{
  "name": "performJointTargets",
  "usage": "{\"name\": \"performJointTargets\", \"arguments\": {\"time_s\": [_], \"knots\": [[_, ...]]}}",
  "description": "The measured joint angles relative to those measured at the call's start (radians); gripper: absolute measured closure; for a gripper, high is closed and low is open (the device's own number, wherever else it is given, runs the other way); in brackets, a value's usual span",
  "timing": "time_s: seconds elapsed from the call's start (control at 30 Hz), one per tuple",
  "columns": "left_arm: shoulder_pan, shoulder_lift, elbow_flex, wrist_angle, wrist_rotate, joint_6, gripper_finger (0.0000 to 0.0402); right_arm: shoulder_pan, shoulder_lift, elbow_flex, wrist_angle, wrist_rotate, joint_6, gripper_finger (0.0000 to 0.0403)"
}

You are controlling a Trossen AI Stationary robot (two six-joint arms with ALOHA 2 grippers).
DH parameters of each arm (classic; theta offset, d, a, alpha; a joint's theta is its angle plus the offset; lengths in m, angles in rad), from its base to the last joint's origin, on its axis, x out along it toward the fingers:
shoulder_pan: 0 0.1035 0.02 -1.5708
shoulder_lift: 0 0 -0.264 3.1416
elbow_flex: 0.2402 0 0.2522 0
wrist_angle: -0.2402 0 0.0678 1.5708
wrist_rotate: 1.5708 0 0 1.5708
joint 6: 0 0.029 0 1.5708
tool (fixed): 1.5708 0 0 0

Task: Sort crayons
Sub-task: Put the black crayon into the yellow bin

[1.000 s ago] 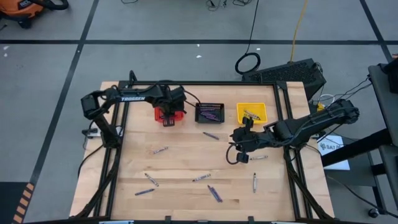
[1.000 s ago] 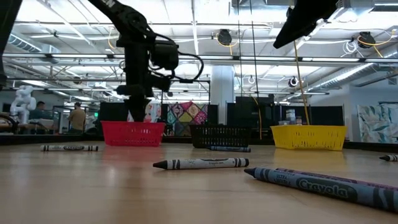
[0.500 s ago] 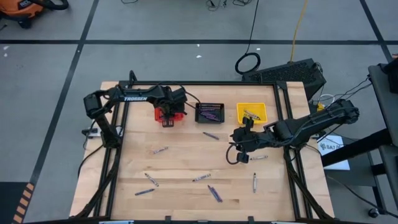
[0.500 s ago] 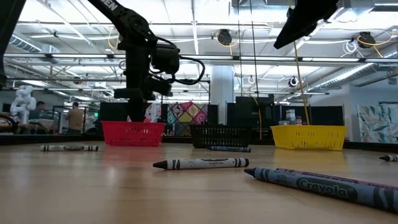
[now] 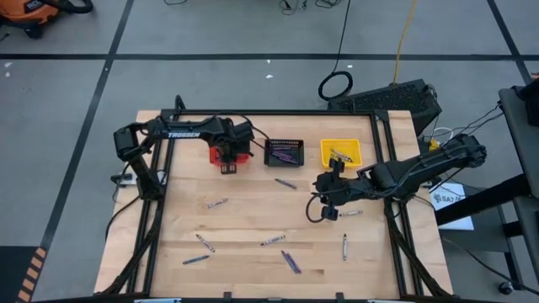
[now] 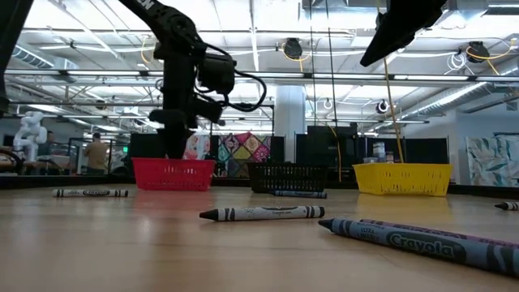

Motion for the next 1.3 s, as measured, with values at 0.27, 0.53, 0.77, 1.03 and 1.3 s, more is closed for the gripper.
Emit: {"name": "performJointTargets", "arguments": {"time_s": [0.27,0.53,0.77,1.03,1.3], "knots": [[-0.075,-0.05,0.079,-0.176,-0.002,-0.059,0.0297,0.0,0.0,0.0,0.0,0.0,-0.051,0.0282],[-0.187,-0.163,0.108,-0.224,-0.041,-0.243,0.0297,0.0,0.0,0.0,0.022,0.0,-0.063,0.0282],[-0.351,-0.198,0.109,-0.347,-0.003,-0.386,0.0297,0.0,0.0,0.0,0.02,0.0,-0.061,0.0282],[-0.578,-0.196,0.089,-0.327,0.002,-0.438,0.0297,0.0,0.0,0.0,0.016,0.0,-0.058,0.0282],[-0.784,-0.196,0.058,-0.267,0.015,-0.51,0.0297,0.0,0.0,0.0,0.016,0.0,-0.056,0.0282]]}}
